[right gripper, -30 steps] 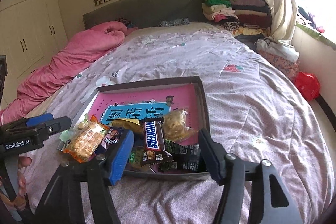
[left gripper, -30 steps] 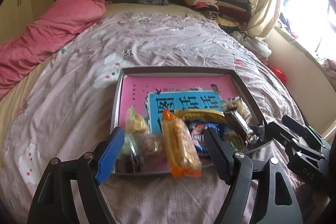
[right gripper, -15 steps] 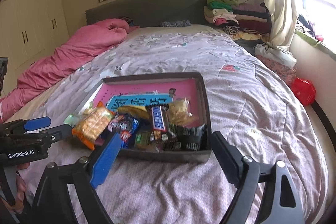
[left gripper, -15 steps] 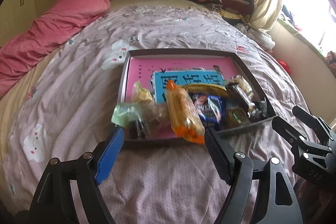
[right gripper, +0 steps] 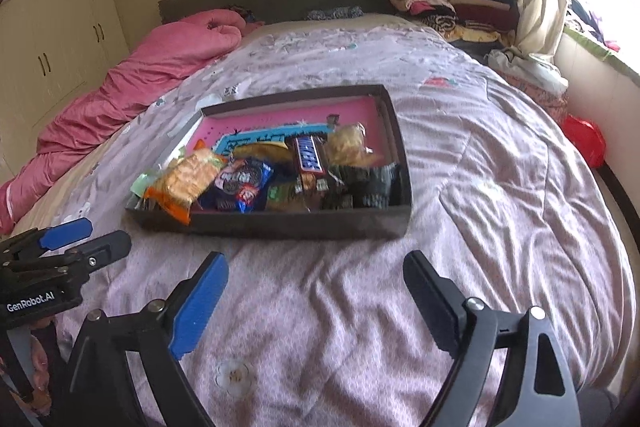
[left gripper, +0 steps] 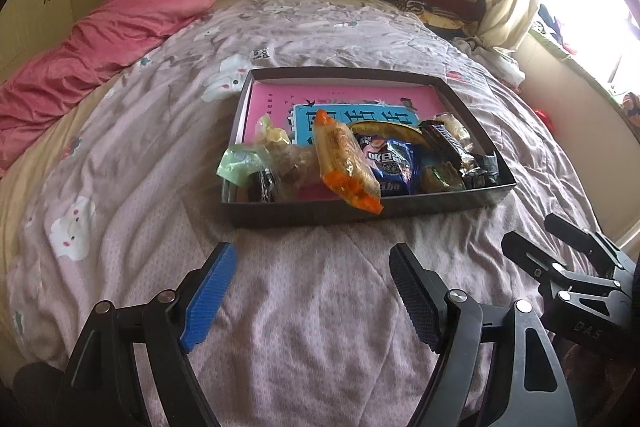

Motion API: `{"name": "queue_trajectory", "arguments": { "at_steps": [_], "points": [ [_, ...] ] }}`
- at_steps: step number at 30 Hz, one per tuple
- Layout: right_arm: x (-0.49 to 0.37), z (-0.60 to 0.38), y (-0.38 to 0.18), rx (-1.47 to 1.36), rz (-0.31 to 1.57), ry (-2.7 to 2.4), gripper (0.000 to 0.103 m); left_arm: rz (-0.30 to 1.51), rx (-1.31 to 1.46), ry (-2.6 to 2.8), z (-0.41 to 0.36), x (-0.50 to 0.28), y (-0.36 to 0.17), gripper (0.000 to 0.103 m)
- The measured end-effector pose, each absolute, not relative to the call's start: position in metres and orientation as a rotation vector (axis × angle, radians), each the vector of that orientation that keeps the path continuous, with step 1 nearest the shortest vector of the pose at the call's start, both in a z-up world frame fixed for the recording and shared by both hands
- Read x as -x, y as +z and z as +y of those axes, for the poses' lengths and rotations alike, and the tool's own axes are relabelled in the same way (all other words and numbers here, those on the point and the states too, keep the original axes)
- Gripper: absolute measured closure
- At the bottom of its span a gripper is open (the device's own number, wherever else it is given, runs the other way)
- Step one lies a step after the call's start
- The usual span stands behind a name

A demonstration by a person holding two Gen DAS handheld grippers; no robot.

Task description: Organize snacks

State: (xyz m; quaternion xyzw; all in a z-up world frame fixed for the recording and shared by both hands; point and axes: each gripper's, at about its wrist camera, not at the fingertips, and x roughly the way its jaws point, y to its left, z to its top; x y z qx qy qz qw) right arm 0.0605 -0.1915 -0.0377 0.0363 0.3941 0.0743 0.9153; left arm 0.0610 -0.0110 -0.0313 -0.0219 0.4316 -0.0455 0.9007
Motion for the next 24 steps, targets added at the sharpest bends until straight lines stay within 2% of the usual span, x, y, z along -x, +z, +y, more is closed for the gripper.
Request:
{"name": "queue_trajectory", "arguments": {
  "at_steps": [24],
  "points": [
    [-0.048,-0.197,-0.040,-0.097,0.844,0.147,0.013,0.884,0.042,-0.117,-0.021,-0.046,-0.029,0.023]
  ]
}}
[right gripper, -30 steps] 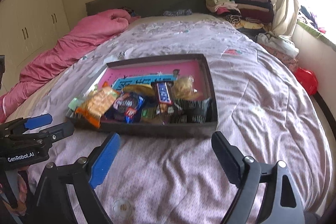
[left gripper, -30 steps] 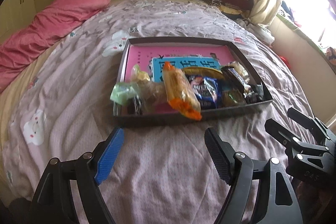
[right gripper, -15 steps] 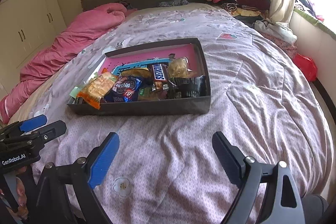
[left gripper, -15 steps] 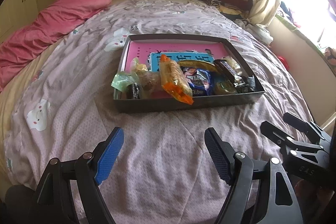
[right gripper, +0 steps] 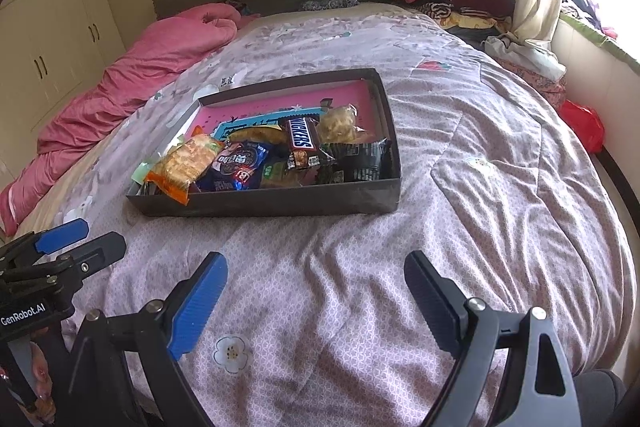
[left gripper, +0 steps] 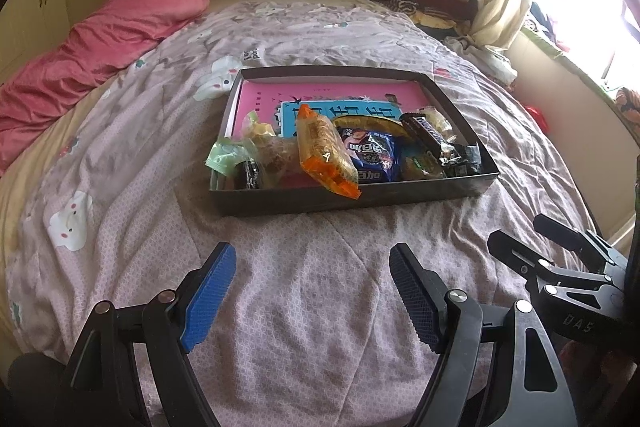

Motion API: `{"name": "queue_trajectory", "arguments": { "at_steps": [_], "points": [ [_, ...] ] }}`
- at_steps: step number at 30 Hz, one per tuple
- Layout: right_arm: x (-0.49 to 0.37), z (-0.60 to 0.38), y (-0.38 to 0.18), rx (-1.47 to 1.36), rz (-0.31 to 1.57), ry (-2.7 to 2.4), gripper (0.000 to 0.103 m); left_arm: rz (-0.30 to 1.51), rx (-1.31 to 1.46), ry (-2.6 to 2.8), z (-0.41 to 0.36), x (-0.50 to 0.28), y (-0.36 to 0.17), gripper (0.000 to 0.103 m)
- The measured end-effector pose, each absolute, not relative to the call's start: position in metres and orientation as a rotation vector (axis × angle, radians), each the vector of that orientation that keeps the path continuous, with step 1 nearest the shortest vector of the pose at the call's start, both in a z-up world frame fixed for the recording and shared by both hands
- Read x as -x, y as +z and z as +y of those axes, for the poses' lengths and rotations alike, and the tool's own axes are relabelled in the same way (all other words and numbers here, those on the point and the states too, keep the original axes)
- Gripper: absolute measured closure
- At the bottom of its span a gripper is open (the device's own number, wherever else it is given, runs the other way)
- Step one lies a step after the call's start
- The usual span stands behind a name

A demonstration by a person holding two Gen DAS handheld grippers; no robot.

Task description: Organize snacks

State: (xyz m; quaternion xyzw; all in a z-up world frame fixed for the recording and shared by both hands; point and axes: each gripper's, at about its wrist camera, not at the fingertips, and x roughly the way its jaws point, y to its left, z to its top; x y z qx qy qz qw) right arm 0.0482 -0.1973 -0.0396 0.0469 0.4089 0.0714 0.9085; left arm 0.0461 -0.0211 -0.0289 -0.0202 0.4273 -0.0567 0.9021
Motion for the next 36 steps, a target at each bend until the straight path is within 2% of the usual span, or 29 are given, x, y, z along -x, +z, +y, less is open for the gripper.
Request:
{"name": "queue_trajectory", "arguments": {
  "at_steps": [36],
  "points": [
    [-0.0483,-0.1966,-0.0404,-0.097,0.841,0.142,0.013,0.883,0.037,-0.104,-0.0191,-0.0483,-0.0296,0.023]
  ]
}}
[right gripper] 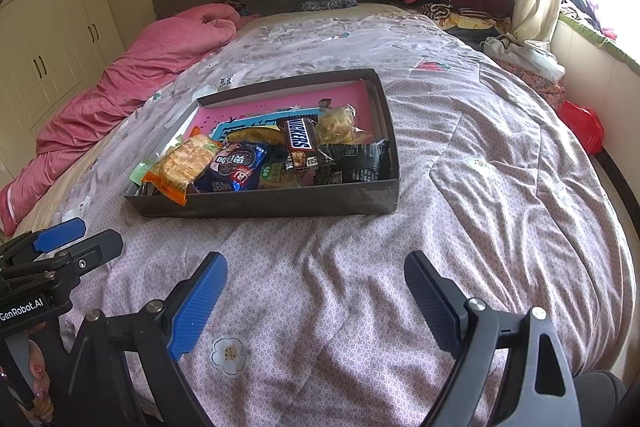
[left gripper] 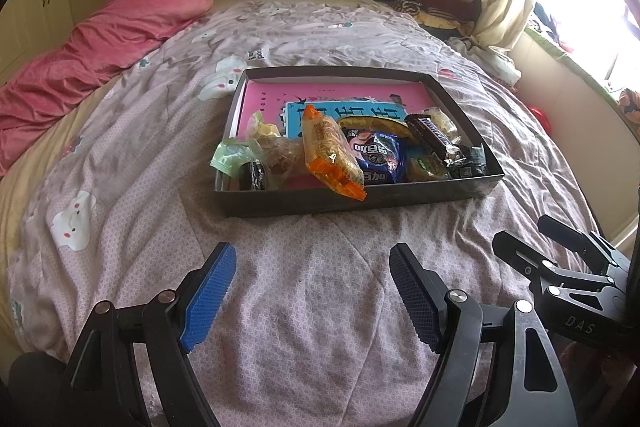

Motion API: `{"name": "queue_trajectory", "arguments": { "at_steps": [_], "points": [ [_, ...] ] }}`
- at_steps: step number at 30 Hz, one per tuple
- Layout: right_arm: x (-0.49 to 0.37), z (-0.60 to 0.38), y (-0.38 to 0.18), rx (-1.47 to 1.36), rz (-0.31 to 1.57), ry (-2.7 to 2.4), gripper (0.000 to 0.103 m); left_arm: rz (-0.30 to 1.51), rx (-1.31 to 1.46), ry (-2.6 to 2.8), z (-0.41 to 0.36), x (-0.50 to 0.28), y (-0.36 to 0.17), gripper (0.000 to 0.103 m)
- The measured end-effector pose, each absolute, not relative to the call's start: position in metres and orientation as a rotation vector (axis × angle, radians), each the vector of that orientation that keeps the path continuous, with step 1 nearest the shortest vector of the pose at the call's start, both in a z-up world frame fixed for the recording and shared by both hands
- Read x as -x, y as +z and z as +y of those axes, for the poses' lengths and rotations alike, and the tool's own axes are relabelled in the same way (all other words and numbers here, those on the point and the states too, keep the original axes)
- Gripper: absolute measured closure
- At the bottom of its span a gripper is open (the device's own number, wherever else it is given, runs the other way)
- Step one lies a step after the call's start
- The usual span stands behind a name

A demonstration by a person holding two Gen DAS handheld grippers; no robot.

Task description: Organize snacks

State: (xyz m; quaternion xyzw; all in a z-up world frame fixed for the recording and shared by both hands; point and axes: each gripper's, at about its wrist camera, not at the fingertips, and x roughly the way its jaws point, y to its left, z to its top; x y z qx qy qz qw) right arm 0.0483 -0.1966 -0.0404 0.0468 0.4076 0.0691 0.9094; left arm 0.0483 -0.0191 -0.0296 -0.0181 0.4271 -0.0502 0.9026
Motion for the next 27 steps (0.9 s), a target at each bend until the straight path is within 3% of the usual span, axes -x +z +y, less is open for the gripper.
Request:
{"name": "queue_trajectory", "arguments": {
  "at_steps": [27],
  "points": [
    [-0.0491,-0.1982,-0.0417,-0.096,0.845,0.142,0.013,0.885,0.035,-0.096,-0.0166,-0.0484,-0.0299,0.023]
  ]
}}
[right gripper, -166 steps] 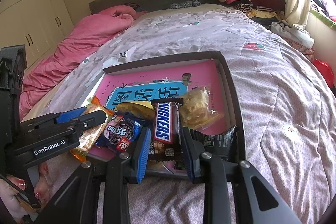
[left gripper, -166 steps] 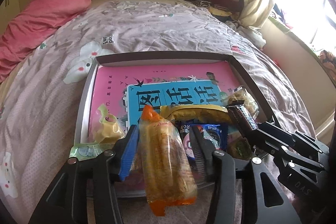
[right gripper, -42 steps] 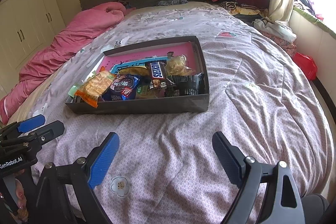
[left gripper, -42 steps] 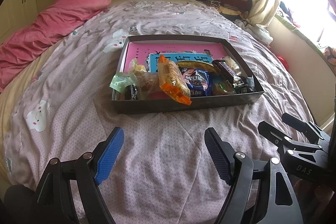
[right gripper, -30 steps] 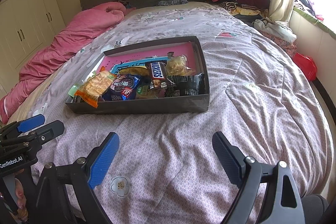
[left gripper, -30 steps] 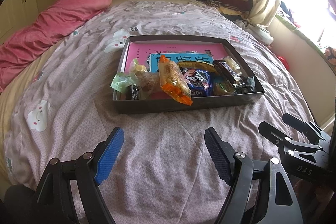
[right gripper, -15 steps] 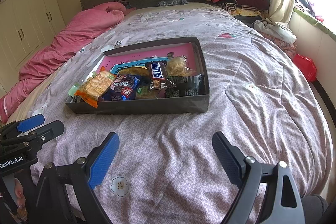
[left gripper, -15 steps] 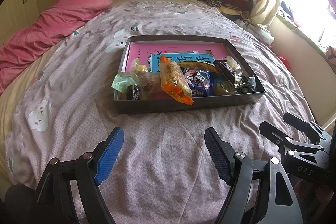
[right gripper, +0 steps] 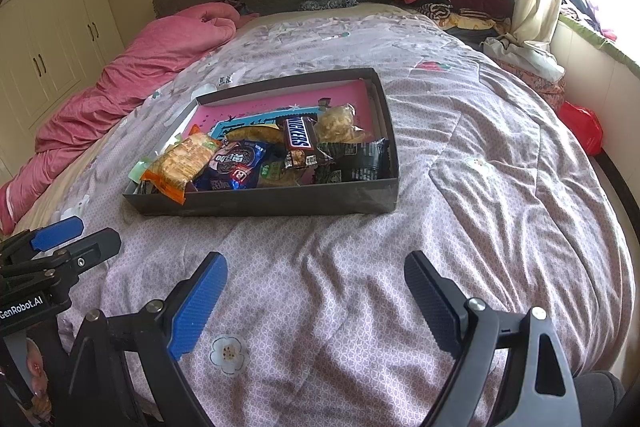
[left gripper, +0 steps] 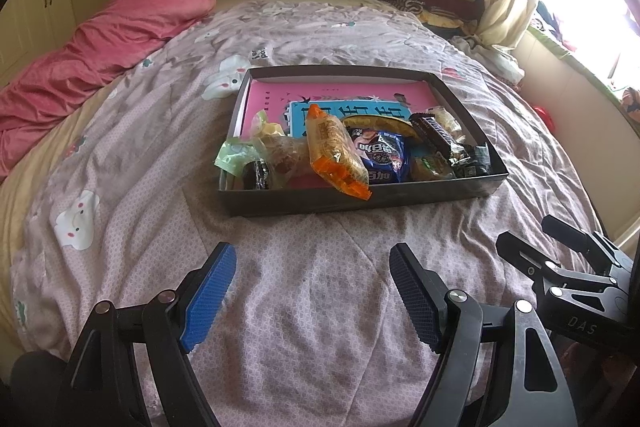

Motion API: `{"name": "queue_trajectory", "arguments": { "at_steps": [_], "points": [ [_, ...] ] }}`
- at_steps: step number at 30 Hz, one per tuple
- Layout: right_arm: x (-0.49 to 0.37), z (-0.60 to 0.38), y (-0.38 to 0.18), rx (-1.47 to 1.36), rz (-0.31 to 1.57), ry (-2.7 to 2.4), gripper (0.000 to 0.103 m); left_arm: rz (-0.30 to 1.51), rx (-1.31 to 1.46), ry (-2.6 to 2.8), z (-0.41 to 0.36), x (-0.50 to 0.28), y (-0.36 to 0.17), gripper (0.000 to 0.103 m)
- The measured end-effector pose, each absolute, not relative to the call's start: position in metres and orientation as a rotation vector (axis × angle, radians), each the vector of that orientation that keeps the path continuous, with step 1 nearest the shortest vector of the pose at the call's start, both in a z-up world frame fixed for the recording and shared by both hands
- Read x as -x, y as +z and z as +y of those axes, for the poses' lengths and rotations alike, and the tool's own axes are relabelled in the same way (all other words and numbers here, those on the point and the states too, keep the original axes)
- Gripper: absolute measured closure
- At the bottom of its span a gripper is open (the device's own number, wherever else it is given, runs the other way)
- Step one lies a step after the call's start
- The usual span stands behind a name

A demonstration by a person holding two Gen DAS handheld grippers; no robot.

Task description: Organize snacks

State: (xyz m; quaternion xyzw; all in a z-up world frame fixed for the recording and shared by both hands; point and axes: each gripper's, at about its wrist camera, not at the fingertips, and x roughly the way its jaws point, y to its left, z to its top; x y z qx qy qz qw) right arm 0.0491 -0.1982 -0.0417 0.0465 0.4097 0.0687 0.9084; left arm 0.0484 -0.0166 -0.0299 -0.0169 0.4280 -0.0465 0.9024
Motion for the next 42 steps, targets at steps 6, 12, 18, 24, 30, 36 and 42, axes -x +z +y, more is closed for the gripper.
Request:
{"name": "queue_trajectory", "arguments": {
  "at_steps": [6,12,18,24,30,36,42],
  "points": [
    [-0.0494,-0.2000,-0.0426,-0.097,0.843,0.140,0.013,0.890,0.029,-0.095,-0.0131,-0.0479,-0.0315,0.023],
    [-0.0496,-0.2019,-0.0445,-0.092,0.847,0.143,0.013,0.890,0.029,-0.091,-0.0131,-0.0477,-0.0317,0.023],
    [-0.0495,-0.2003,-0.0450,-0.092,0.846,0.141,0.013,0.888,0.026,-0.088,-0.0133,-0.0479,-0.0316,0.023],
    [-0.0496,-0.2001,-0.0450,-0.090,0.845,0.142,0.013,0.889,0.023,-0.085,-0.0144,-0.0478,-0.0311,0.023],
    [-0.0493,-0.1999,-0.0451,-0.088,0.844,0.141,0.013,0.891,0.021,-0.078,-0.0120,-0.0471,-0.0306,0.023],
    [-0.0494,-0.1999,-0.0451,-0.087,0.844,0.141,0.013,0.890,0.016,-0.069,-0.0118,-0.0462,-0.0297,0.023],
    [-0.0493,-0.2003,-0.0449,-0.087,0.843,0.141,0.013,0.892,0.009,-0.059,-0.0136,-0.0467,-0.0295,0.023]
  ]
}}
